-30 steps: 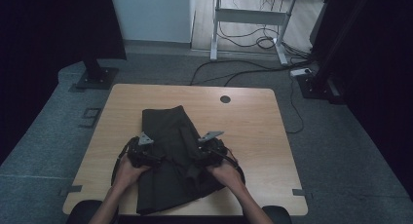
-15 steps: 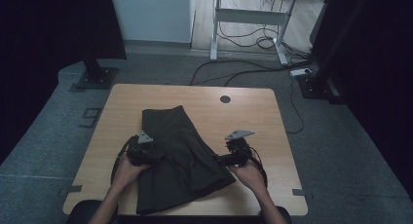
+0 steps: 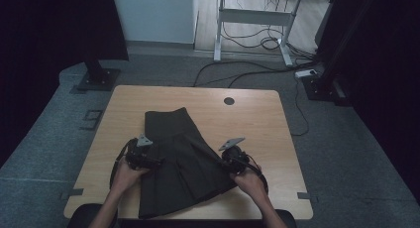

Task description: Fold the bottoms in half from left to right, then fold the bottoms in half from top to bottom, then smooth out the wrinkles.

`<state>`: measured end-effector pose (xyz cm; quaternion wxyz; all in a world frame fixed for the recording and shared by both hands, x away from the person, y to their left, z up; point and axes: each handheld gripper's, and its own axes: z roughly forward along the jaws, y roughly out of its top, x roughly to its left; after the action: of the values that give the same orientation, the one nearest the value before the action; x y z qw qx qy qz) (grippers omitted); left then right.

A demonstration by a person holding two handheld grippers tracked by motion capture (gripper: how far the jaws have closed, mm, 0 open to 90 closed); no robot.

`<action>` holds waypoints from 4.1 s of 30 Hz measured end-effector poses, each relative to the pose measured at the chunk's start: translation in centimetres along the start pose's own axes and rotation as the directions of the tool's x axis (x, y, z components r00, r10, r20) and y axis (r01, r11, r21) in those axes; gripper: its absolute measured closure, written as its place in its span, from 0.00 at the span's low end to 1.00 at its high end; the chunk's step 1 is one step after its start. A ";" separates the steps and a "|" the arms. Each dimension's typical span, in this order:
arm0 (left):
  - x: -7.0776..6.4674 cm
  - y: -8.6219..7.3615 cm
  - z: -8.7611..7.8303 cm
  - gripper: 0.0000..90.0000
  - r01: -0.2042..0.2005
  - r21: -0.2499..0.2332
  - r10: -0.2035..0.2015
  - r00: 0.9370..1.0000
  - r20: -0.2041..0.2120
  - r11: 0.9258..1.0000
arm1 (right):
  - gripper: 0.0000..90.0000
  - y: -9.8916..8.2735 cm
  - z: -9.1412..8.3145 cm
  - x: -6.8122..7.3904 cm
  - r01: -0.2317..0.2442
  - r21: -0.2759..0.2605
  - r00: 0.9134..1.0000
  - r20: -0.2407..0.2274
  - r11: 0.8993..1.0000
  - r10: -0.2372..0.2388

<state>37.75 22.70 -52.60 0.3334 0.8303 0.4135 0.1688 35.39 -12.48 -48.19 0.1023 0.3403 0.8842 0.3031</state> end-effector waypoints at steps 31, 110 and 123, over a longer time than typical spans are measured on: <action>0.9 0.9 3.0 0.04 0.041 0.067 -0.041 0.999 -0.001 0.997 | 0.60 -6.3 1.1 2.2 -0.004 0.055 1.000 -0.014 0.998 0.004; -1.9 2.2 3.9 0.23 0.038 0.058 -0.043 0.995 0.092 0.998 | 0.29 -1.2 6.0 -3.6 -0.130 -0.071 0.984 0.112 0.989 0.138; -1.6 5.3 1.9 0.19 0.000 0.021 -0.002 0.993 0.115 1.000 | 0.19 -0.6 2.5 -3.8 -0.127 -0.102 0.990 0.041 0.987 0.132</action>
<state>40.87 18.34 -50.32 0.3481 0.8419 0.3957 0.1162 38.84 -14.18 -50.63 0.1204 0.3987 0.8414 0.3443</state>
